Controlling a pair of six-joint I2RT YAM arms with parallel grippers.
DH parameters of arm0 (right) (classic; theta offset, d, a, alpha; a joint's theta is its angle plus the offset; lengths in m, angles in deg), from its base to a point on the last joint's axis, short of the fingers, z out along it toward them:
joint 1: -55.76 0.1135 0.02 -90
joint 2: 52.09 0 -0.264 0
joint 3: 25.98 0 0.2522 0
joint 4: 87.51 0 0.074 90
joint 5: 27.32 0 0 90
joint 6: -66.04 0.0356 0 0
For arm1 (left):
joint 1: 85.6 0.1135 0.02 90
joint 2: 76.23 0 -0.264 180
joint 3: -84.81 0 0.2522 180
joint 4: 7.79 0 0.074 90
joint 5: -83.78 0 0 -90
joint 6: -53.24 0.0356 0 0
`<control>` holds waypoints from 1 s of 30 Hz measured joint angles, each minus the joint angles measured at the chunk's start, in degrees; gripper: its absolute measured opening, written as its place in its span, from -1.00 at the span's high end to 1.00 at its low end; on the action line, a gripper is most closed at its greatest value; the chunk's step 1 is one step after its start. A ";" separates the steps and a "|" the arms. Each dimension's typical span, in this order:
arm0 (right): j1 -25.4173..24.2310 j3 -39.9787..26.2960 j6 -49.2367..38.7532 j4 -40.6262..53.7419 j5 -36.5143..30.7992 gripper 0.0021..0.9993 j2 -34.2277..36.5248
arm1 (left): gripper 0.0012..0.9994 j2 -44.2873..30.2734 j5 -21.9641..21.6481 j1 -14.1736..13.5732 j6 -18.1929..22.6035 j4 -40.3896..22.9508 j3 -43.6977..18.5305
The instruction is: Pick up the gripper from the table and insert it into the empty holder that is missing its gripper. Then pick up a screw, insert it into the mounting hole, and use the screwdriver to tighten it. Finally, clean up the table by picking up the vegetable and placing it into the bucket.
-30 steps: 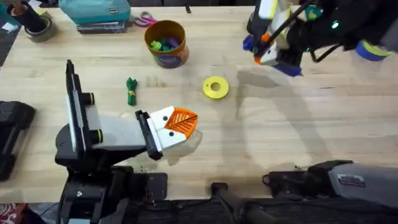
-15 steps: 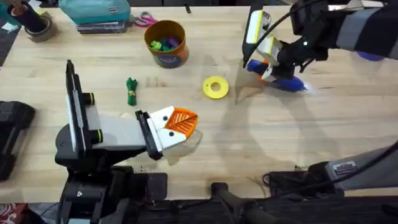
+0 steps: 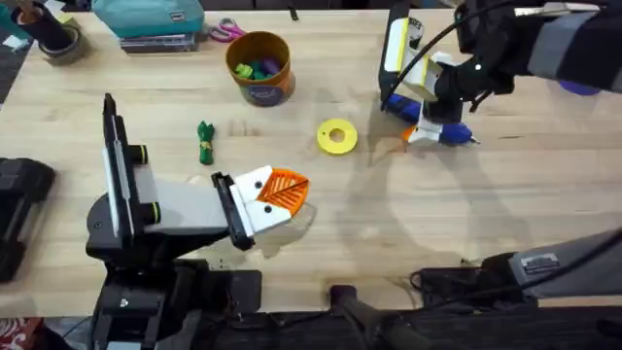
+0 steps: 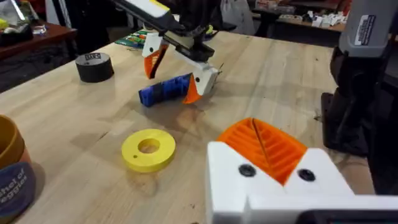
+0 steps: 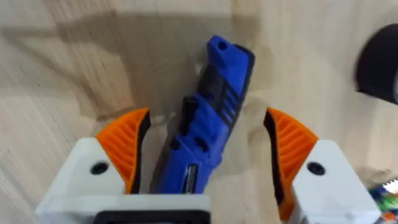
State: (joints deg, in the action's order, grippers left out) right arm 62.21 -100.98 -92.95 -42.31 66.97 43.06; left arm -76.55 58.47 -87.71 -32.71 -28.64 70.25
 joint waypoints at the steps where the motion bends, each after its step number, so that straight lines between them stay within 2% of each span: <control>1: 0.06 0.00 0.00 0.00 0.00 -0.99 -0.82 | 0.97 0.00 0.00 0.00 0.00 0.00 0.00; 3: 0.28 0.01 0.21 0.02 0.00 -0.99 -2.96 | 0.96 0.00 -0.01 0.00 0.09 0.01 0.00; 4: 0.38 0.00 0.50 0.01 0.01 -0.99 -4.22 | 0.73 0.01 -0.02 0.00 0.21 0.02 0.00; 7: 0.61 0.00 2.44 0.00 0.04 -0.99 -8.65 | -0.22 0.00 -0.02 0.00 0.20 0.01 0.00; 8: 0.61 0.00 3.22 -0.04 0.07 -0.99 -9.92 | -0.47 0.00 0.00 0.00 0.20 0.00 0.00; 9: 0.61 0.00 4.26 -0.14 0.27 -0.99 -11.42 | -0.83 0.00 -0.01 0.00 0.15 0.00 0.00; 10: 0.61 0.00 5.39 -0.27 0.71 -0.99 -12.79 | -0.93 0.00 -0.02 0.00 0.02 0.00 0.00; 14: 0.61 0.00 12.85 -2.36 3.12 -0.99 -18.32 | -0.97 0.00 -0.02 0.00 0.02 0.07 0.00; 17: 0.61 0.00 21.68 -3.77 4.27 -0.99 -22.45 | -0.97 0.00 -0.68 0.00 -0.46 1.58 0.12; 21: 0.61 0.00 33.62 -4.00 4.61 -0.99 -27.83 | -0.97 0.00 -4.03 0.00 -4.76 7.51 0.24; 23: 0.61 0.00 40.17 -3.82 4.62 -0.99 -30.87 | -0.97 0.00 -6.18 0.00 -6.15 7.63 -0.08; 26: 0.61 0.00 50.49 -3.47 4.75 -0.99 -36.08 | -0.97 -0.26 -10.38 0.00 -7.41 2.52 -3.22; 30: 0.61 0.00 59.26 0.14 4.83 -0.99 -43.05 | -0.97 -5.19 -15.77 0.00 -5.54 -9.41 -13.82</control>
State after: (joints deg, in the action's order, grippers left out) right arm 62.83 -100.98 -33.69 -42.17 71.80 0.00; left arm -81.74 42.70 -87.71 -38.24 -38.05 56.43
